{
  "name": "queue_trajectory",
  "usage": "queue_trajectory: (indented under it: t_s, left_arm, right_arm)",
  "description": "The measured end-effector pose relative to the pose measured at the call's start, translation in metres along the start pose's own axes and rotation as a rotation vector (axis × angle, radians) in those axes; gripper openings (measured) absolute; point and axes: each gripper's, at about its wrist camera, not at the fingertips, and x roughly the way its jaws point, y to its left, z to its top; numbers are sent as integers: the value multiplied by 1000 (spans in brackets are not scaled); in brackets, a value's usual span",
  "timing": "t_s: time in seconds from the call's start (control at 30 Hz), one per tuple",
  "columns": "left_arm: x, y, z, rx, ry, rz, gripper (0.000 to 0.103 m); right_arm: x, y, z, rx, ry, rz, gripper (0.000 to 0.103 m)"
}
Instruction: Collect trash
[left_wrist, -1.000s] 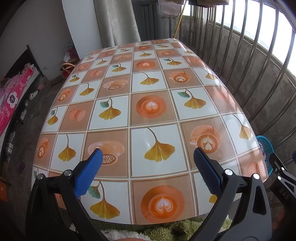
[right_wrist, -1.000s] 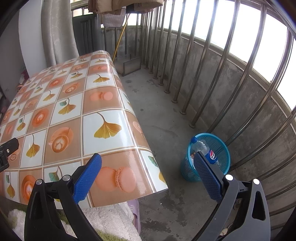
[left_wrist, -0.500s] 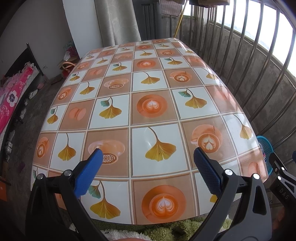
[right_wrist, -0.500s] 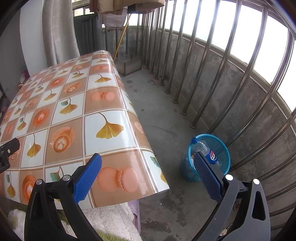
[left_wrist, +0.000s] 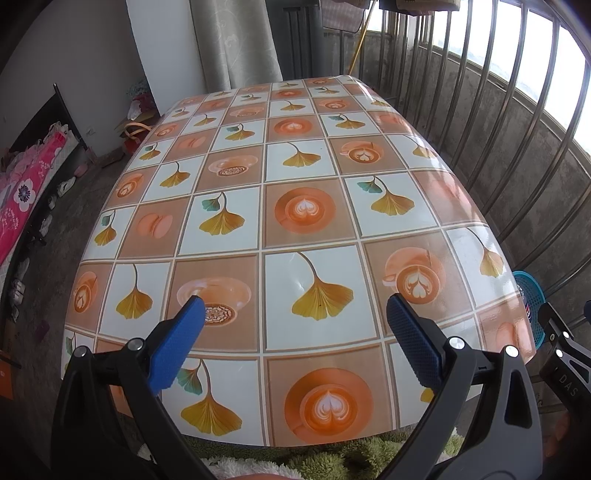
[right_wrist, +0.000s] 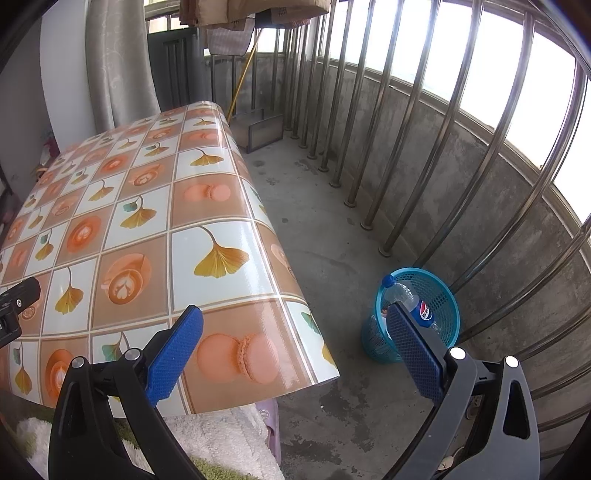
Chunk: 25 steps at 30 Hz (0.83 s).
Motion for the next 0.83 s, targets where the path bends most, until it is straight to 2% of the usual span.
queue_trajectory:
  t_s: [0.83]
  left_arm:
    - [0, 0, 1, -2, 0, -3, 94]
  right_arm:
    - [-2, 6, 4, -3, -2, 6, 97]
